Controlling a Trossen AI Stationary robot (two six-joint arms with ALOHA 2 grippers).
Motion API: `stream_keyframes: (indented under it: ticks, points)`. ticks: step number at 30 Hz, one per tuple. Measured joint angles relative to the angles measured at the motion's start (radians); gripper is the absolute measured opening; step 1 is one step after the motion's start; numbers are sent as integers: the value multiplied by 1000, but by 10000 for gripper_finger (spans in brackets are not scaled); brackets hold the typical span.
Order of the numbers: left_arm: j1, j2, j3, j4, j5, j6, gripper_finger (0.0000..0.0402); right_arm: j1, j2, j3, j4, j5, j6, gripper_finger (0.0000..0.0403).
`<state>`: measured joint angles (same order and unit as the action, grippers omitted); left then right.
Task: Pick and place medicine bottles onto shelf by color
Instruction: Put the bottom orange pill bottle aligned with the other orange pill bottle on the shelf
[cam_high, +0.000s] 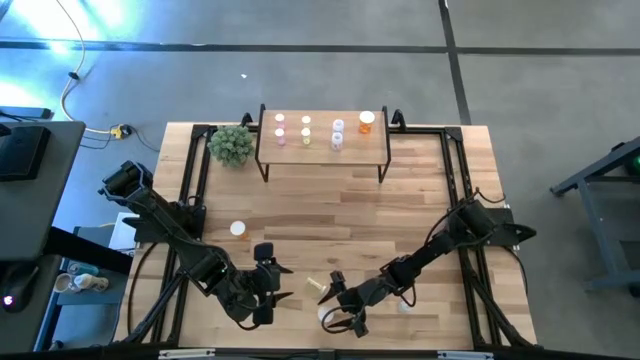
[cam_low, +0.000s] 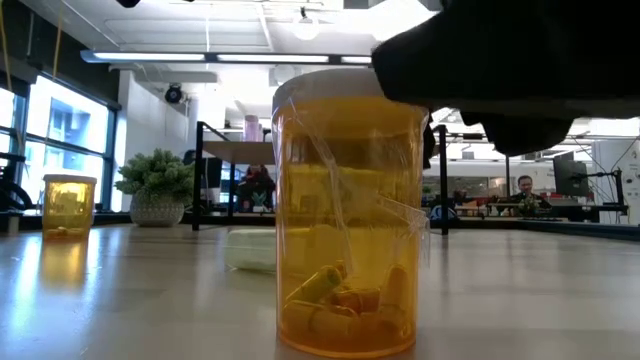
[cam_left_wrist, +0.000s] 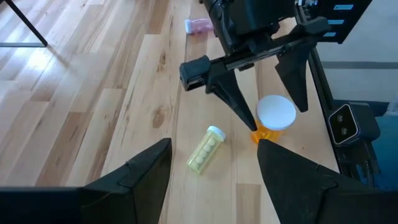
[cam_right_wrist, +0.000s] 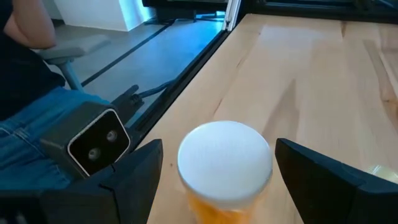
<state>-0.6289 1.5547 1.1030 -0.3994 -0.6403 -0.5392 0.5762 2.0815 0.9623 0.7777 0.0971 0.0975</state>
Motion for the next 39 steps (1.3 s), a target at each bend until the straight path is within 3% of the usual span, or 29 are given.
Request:
stream_keyframes:
  ticks: [6,20,30,34,39]
  points:
    - [0,0,0,0,0,0,227,0,0,0,-14,0,11,295]
    - [0,0,0,0,0,0,227,0,0,0,-11,-2,15,211]
    - [0,0,0,0,0,0,227,0,-56,0,-39,-2,-7,206]
    - [0,0,0,1,0,0,227,0,-153,0,-148,53,-56,205]
    - [0,0,0,1,0,-8,227,1,-308,0,-295,216,-175,205]
